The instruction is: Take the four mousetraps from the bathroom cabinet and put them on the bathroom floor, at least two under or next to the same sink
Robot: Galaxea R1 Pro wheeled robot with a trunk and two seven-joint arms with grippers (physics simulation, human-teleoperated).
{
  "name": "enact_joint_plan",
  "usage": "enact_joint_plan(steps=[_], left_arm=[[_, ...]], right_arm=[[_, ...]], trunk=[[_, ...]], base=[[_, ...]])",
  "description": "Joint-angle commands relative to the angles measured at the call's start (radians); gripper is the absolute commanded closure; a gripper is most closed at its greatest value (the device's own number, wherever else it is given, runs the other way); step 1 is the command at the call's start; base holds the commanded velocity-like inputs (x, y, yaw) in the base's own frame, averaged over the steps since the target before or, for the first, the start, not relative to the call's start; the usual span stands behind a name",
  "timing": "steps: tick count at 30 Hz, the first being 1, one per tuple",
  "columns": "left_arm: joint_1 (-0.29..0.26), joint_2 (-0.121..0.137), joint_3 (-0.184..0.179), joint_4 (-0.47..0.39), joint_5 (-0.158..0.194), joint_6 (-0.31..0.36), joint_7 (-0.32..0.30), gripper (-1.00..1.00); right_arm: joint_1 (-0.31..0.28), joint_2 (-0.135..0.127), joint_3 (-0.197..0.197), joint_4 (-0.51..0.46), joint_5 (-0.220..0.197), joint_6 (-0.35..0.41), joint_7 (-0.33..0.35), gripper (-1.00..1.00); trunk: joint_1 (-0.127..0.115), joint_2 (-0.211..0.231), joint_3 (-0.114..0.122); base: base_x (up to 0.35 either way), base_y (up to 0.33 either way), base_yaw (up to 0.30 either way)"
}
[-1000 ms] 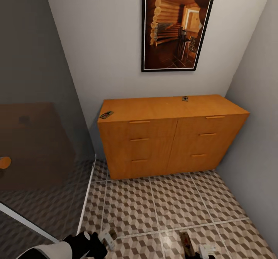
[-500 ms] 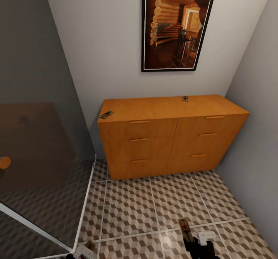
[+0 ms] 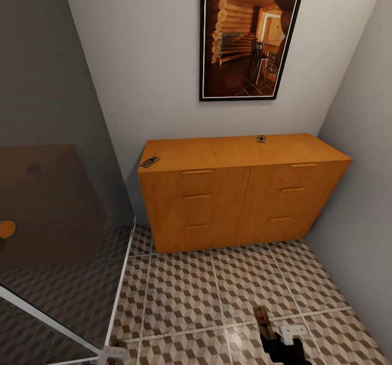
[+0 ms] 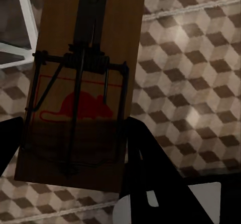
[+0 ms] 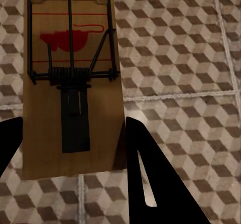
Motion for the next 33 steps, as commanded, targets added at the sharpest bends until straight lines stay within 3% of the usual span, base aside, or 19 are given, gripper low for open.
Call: enact_joint_plan(steps=[1, 6, 11, 15, 20, 33], left_arm=[[-0.001, -0.008, -0.008, 0.003, 0.009, -0.008, 0.002, 1.00], [0.000, -0.039, -0.008, -0.017, 0.014, -0.033, 0.014, 1.00], [0.000, -0.045, -0.006, -0.037, 0.014, -0.120, 0.016, 1.00], [0.000, -0.042, -0.006, -0.038, 0.014, -0.149, 0.016, 1.00], [0.000, -0.035, -0.008, -0.015, 0.020, -0.289, 0.017, 1.00], [0.000, -0.031, -0.009, 0.002, 0.020, -0.299, 0.018, 1.00]], right_arm=[[-0.001, -0.001, 0.007, 0.003, -0.011, -0.016, 0.002, 1.00], [-0.001, -0.003, 0.008, 0.011, -0.010, -0.069, 0.002, 1.00], [0.000, -0.005, 0.008, 0.012, -0.010, -0.077, 0.001, 1.00], [0.000, -0.012, 0.008, 0.013, -0.011, -0.078, 0.000, 1.00], [-0.001, -0.016, 0.008, 0.013, -0.011, -0.079, 0.000, 1.00], [-0.001, -0.015, 0.006, 0.014, -0.012, -0.079, -0.004, 1.00]], trunk=[[0.000, 0.000, -0.001], [0.000, 0.000, -0.001], [0.000, 0.000, -0.001], [0.000, 0.000, -0.001], [0.000, 0.000, -0.001], [0.000, 0.000, -0.001]], base=[[0.000, 0.000, 0.000], [0.000, 0.000, 0.000], [0.000, 0.000, 0.000], [0.000, 0.000, 0.000], [0.000, 0.000, 0.000], [0.000, 0.000, 0.005]])
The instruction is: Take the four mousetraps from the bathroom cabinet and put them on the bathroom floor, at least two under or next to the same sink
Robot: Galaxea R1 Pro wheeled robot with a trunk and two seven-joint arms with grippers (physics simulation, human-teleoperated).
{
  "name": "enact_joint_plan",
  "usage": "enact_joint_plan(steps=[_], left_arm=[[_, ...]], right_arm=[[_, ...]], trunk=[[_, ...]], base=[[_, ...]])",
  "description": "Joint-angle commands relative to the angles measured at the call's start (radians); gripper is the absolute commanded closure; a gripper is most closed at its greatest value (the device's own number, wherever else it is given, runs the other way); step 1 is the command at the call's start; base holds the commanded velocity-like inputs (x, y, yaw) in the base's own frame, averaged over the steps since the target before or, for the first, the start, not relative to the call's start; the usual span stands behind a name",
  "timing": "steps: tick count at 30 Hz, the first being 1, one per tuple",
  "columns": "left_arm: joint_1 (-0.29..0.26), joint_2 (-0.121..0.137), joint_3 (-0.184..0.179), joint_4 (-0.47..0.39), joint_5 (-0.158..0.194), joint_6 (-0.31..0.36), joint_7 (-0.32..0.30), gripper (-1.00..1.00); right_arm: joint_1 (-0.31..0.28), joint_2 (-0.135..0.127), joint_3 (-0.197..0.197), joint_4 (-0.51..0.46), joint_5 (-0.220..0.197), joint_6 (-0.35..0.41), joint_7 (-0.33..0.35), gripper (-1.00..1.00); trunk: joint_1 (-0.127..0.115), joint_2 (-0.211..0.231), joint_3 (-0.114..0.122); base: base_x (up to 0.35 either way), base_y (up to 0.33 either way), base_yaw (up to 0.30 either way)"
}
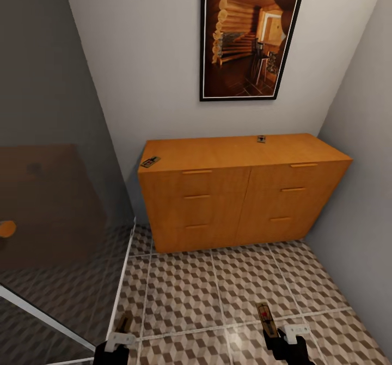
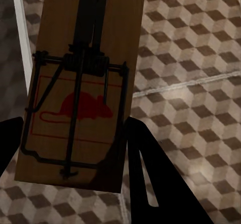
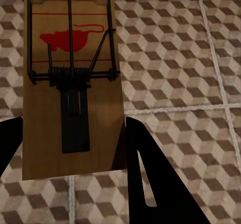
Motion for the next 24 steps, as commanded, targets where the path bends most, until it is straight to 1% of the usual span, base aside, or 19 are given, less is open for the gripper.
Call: enact_joint_plan(steps=[1, 6, 24], left_arm=[[-0.002, -0.001, -0.005, 0.004, 0.007, -0.006, -0.005, 1.00], [-0.002, -0.003, -0.006, 0.004, 0.007, -0.005, -0.005, 1.00], [-0.002, -0.006, -0.006, 0.005, 0.007, -0.003, -0.009, 1.00]], right_arm=[[-0.001, -0.001, 0.005, 0.001, -0.011, -0.004, 0.004, 1.00], [0.000, 0.000, 0.005, 0.002, -0.012, -0.004, 0.003, 1.00], [0.000, 0.000, 0.004, 0.001, -0.012, -0.004, 0.003, 1.00]], trunk=[[0.000, 0.000, -0.001], [0.000, 0.000, -0.001], [0.000, 0.000, -0.001]], base=[[0.000, 0.000, 0.106], [0.000, 0.000, 0.225], [0.000, 0.000, 0.277]])
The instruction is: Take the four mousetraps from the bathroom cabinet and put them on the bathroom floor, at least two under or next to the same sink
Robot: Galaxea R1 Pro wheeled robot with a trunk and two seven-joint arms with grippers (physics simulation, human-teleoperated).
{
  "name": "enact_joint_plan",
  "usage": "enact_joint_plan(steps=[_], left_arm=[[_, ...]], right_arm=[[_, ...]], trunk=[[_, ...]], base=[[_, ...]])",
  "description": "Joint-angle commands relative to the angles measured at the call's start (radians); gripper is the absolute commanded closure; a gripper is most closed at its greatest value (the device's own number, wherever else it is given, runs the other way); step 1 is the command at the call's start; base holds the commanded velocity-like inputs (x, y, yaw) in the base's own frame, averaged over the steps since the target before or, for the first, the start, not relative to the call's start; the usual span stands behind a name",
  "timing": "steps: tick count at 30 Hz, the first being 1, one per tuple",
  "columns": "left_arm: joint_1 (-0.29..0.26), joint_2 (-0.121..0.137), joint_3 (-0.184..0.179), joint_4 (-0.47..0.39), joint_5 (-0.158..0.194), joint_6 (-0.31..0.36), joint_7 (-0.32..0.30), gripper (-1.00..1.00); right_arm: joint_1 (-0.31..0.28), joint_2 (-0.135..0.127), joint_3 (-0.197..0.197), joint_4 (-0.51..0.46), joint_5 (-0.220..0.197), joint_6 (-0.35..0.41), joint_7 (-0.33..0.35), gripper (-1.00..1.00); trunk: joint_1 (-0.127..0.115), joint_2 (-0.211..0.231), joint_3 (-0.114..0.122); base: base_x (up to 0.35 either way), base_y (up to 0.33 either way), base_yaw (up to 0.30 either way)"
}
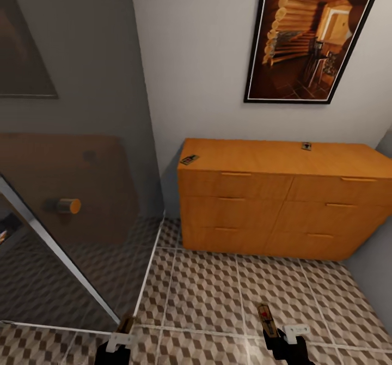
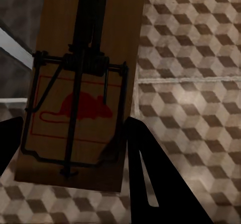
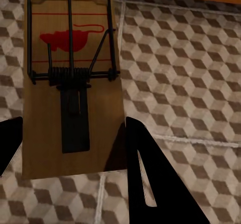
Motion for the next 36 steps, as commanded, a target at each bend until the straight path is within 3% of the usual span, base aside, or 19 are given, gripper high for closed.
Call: enact_joint_plan(steps=[1, 19, 36], left_arm=[[-0.002, -0.002, -0.005, 0.005, 0.007, -0.006, -0.005, 1.00], [-0.002, -0.007, -0.005, 0.006, 0.007, -0.006, -0.005, 1.00], [-0.002, -0.001, -0.005, 0.004, 0.007, -0.007, -0.002, 1.00]], right_arm=[[0.000, -0.001, 0.005, 0.001, -0.011, -0.004, 0.004, 1.00], [0.000, -0.002, 0.007, -0.001, -0.012, -0.004, 0.005, 1.00], [0.000, 0.000, 0.008, 0.002, -0.011, -0.004, 0.004, 1.00]], trunk=[[0.000, 0.000, -0.001], [0.000, 0.000, -0.001], [0.000, 0.000, -0.001]], base=[[0.000, 0.000, 0.277], [-0.142, 0.000, 0.270], [-0.002, 0.000, 0.024]])
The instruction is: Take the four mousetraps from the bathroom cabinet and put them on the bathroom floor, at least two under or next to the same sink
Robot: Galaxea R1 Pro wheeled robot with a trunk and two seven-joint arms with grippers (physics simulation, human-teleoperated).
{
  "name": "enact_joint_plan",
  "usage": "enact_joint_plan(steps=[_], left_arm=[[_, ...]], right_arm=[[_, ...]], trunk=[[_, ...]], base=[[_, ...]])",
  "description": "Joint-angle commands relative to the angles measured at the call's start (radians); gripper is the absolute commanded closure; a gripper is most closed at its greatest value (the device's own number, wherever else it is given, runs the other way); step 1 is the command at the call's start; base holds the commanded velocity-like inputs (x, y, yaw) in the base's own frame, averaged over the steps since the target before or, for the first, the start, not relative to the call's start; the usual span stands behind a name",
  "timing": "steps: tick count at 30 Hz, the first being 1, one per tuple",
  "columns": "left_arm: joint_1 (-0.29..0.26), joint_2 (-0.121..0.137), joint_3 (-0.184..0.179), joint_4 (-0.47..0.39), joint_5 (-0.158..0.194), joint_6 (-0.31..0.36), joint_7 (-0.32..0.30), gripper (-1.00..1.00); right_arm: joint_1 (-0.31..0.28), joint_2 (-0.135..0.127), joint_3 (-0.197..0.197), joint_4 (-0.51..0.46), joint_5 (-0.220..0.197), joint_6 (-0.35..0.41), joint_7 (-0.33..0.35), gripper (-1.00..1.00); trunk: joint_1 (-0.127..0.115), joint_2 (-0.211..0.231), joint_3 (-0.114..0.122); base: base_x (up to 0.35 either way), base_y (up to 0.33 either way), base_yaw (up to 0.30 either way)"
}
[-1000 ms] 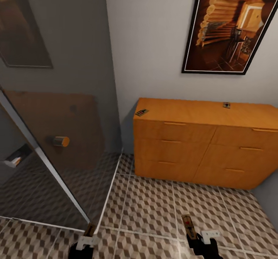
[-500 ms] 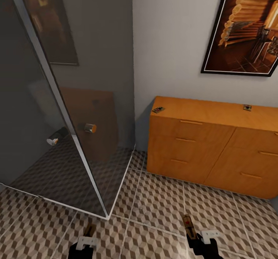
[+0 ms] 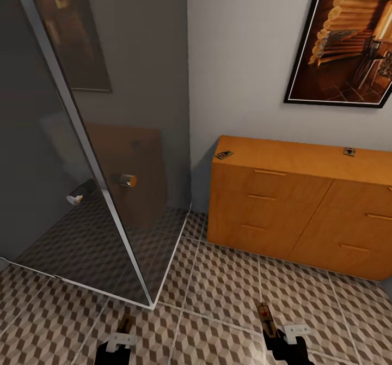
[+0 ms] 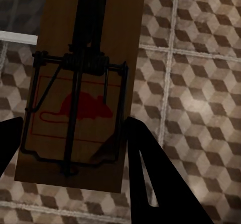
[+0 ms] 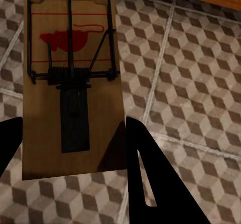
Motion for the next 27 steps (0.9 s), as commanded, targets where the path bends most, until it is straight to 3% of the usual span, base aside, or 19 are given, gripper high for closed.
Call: enact_joint_plan(steps=[1, 8, 27], left_arm=[[-0.001, 0.000, -0.005, 0.004, 0.007, -0.006, -0.005, 1.00], [-0.001, -0.002, -0.006, 0.004, 0.007, -0.005, -0.005, 1.00], [-0.001, 0.000, -0.005, 0.004, 0.007, -0.004, -0.005, 1.00]], right_arm=[[-0.001, 0.000, 0.005, 0.002, -0.011, -0.004, 0.004, 1.00], [-0.001, -0.001, 0.004, 0.003, -0.012, -0.004, 0.004, 1.00], [-0.001, -0.023, 0.004, 0.003, -0.013, -0.003, 0.003, 1.00]], trunk=[[0.000, 0.000, -0.001], [0.000, 0.000, -0.003], [0.000, 0.000, -0.009]], base=[[0.000, 0.000, 0.009], [0.000, 0.000, 0.178], [0.000, 0.000, 0.274]])
